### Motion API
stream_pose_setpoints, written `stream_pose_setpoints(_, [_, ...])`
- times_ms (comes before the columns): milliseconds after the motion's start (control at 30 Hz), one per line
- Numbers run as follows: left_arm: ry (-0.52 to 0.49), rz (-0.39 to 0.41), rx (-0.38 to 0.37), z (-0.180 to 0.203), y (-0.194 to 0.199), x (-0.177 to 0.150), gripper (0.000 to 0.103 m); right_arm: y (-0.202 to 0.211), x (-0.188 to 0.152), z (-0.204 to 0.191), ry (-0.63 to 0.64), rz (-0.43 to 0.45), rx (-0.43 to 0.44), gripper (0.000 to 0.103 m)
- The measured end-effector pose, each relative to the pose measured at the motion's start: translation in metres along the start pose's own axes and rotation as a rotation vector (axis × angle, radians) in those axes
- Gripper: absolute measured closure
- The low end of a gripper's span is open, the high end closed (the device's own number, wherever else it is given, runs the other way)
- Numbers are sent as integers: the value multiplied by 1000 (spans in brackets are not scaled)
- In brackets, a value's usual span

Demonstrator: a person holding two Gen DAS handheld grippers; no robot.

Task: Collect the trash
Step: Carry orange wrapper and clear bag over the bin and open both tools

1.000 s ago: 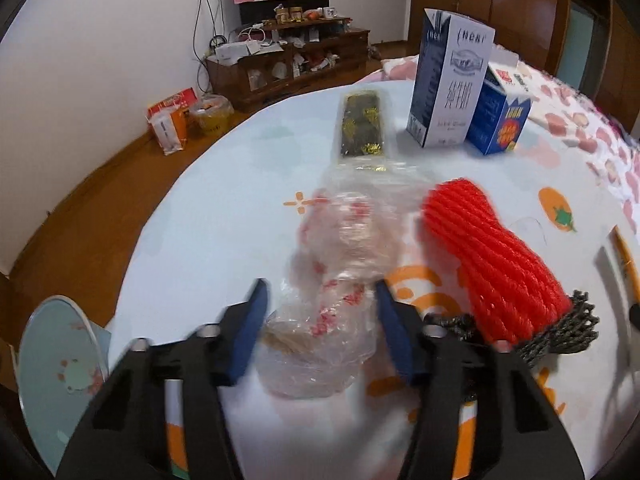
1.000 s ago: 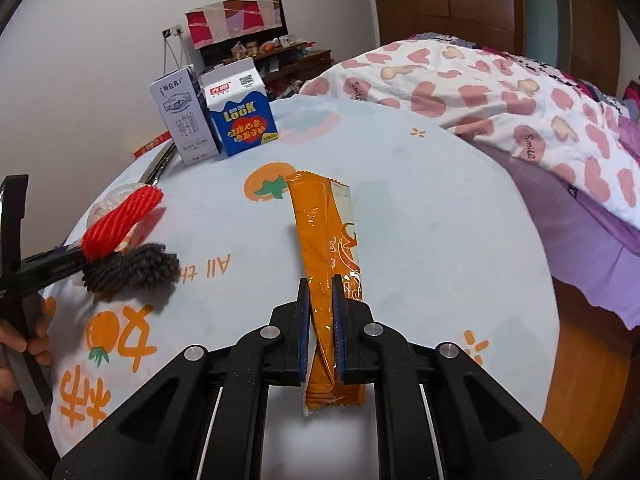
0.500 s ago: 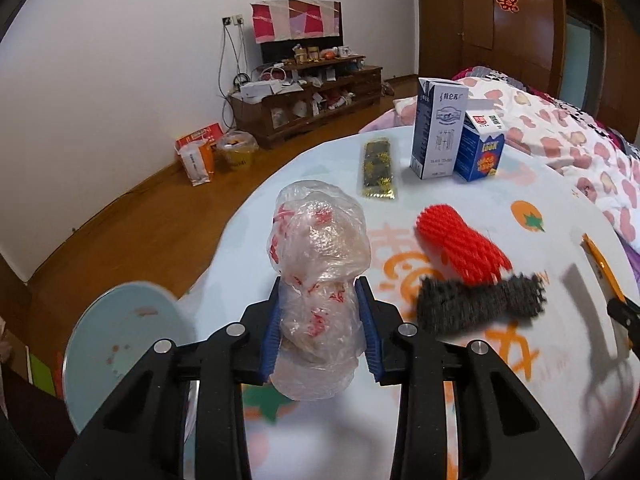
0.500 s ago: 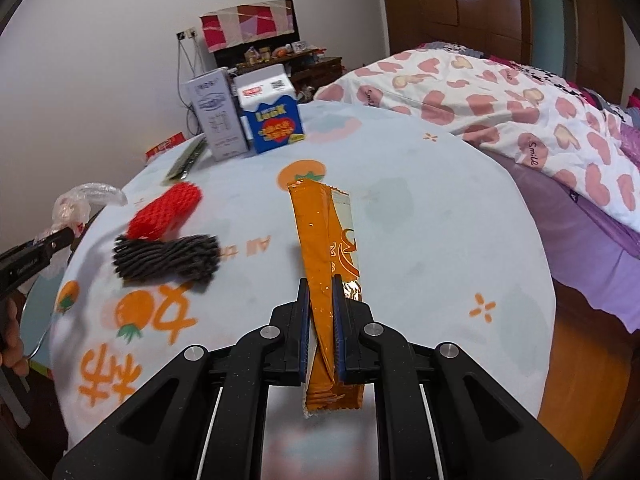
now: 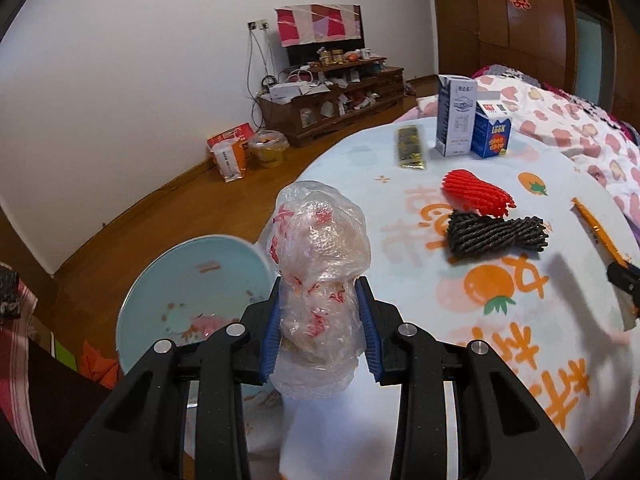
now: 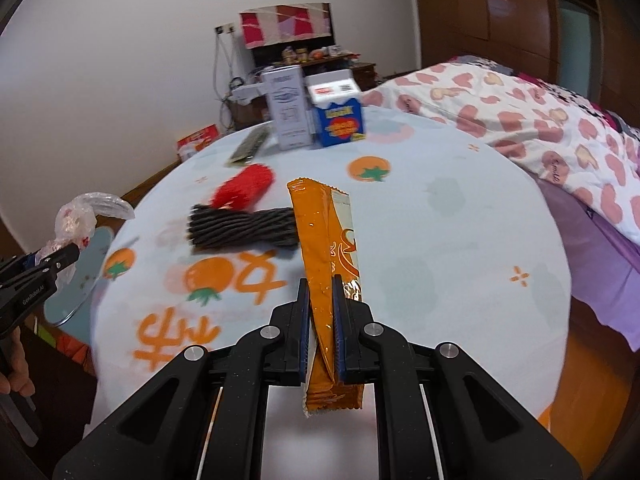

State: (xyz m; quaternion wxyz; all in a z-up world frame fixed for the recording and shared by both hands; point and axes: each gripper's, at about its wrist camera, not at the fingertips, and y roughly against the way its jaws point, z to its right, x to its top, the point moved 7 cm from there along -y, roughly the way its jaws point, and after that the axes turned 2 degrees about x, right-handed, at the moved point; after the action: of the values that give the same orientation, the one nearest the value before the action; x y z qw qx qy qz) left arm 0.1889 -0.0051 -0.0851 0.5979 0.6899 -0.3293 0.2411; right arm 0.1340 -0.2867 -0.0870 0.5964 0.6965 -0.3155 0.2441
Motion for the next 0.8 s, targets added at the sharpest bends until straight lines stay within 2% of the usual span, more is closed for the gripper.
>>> stream_pose_setpoints(333, [48, -9, 37, -33, 13, -18, 68, -2, -14, -61, 94, -31, 86, 92])
stream_pose_setpoints(800, [110, -14, 70, -68, 17, -29, 68, -5, -16, -111, 162, -40, 155, 92])
